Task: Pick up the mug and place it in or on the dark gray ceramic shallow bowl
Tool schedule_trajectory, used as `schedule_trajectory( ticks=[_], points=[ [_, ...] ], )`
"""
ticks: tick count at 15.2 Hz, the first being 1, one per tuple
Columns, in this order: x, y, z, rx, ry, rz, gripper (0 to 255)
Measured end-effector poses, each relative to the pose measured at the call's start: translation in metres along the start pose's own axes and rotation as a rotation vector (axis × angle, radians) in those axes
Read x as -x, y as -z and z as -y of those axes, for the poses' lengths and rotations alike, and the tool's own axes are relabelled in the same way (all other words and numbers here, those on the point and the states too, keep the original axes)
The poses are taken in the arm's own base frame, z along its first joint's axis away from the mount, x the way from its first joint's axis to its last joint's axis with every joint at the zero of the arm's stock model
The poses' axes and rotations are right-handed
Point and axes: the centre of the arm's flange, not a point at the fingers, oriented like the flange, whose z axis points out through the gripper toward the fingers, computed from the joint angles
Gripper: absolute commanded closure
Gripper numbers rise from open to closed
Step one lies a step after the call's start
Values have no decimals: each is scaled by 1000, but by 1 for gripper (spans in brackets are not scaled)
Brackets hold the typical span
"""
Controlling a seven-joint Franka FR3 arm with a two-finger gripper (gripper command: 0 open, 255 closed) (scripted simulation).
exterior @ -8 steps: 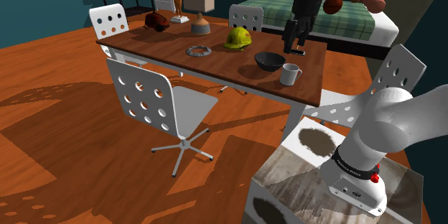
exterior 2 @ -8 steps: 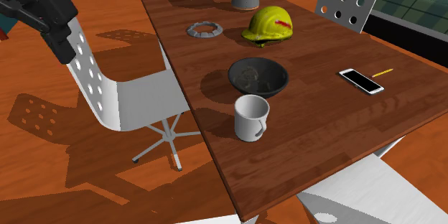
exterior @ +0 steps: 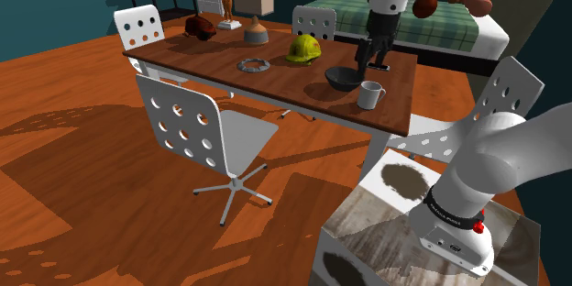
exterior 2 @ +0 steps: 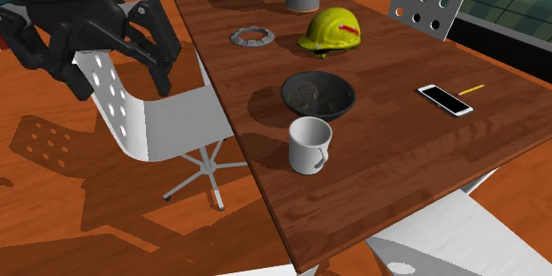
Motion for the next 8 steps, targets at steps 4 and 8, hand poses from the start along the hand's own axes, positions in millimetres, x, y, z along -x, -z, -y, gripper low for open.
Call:
schedule_trajectory(
  ticks=[4, 8],
  points=[
    [-21, -32, -36, 7, -28, 4, 0],
    [-43, -64, -73, 14, -57, 9, 0]
  ],
)
